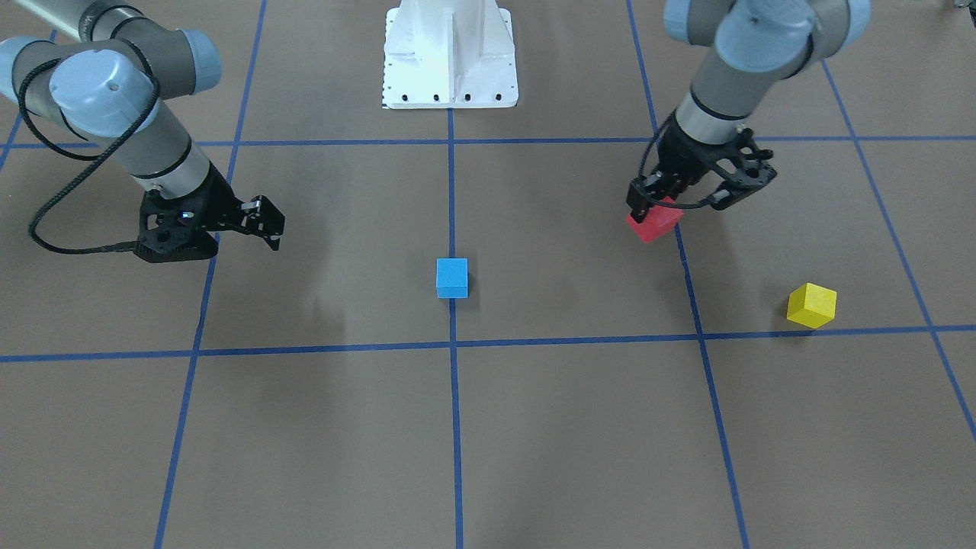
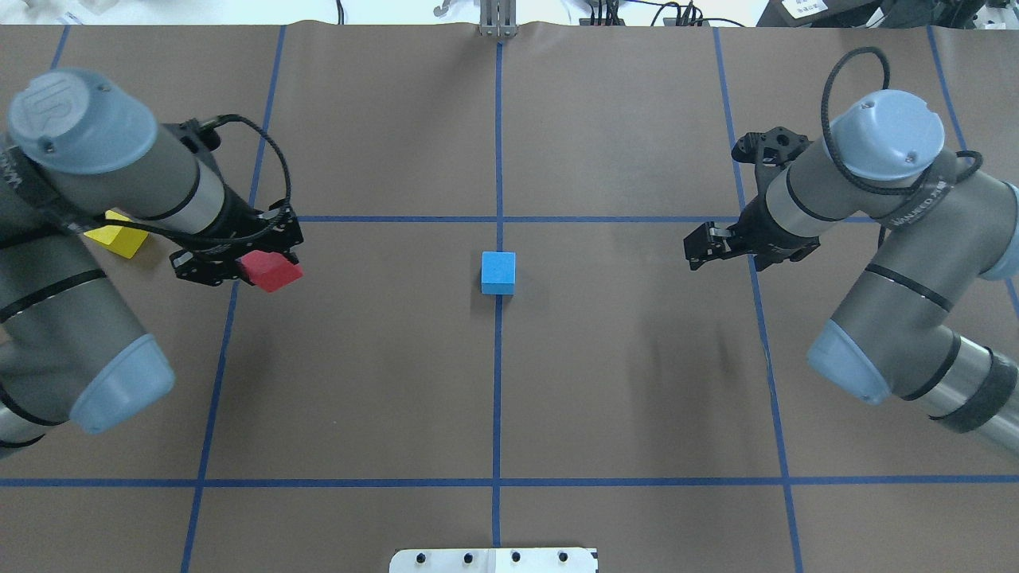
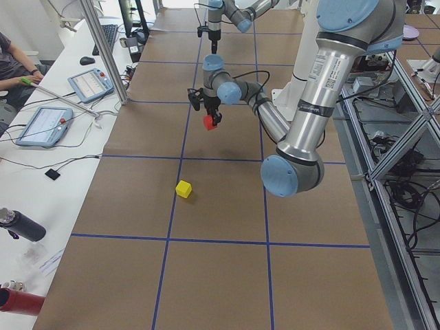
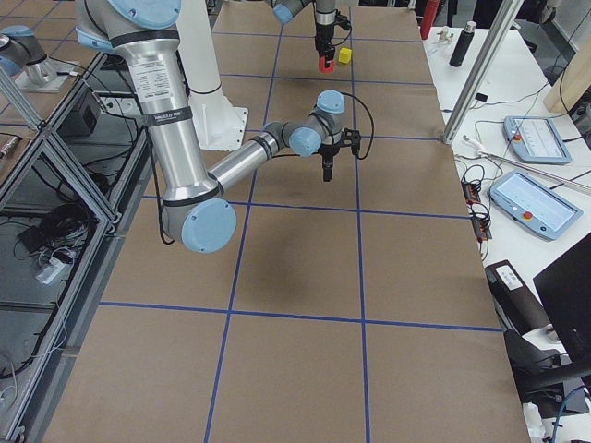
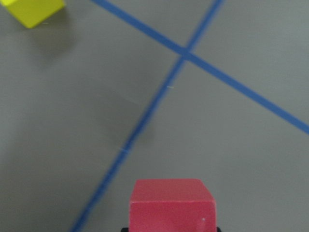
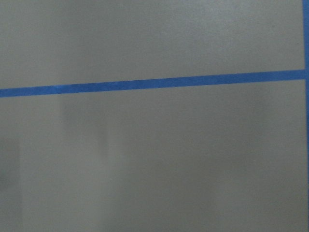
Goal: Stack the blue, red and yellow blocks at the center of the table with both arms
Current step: 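Carry the red cube with the left gripper above the blue cube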
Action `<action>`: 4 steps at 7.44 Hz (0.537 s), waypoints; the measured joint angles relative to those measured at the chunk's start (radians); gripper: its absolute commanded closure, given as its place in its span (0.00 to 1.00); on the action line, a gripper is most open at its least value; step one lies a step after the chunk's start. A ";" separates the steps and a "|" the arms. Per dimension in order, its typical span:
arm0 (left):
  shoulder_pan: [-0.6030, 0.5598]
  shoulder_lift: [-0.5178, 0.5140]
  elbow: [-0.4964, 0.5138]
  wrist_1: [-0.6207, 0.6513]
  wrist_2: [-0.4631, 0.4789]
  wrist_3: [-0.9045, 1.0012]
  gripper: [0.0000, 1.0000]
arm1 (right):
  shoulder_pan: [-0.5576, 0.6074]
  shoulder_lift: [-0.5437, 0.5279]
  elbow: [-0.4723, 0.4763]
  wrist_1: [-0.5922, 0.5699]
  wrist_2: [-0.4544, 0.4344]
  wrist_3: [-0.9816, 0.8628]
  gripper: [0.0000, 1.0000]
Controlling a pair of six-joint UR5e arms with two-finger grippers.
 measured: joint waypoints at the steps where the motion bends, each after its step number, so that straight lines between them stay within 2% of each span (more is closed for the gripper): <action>1: 0.042 -0.089 0.020 0.054 0.013 0.100 1.00 | 0.030 -0.043 0.012 0.001 0.003 -0.059 0.00; 2: 0.083 -0.173 0.077 0.073 0.039 0.209 1.00 | 0.067 -0.084 0.016 0.002 0.015 -0.121 0.00; 4: 0.136 -0.342 0.263 0.065 0.096 0.326 1.00 | 0.166 -0.161 0.010 0.002 0.084 -0.259 0.00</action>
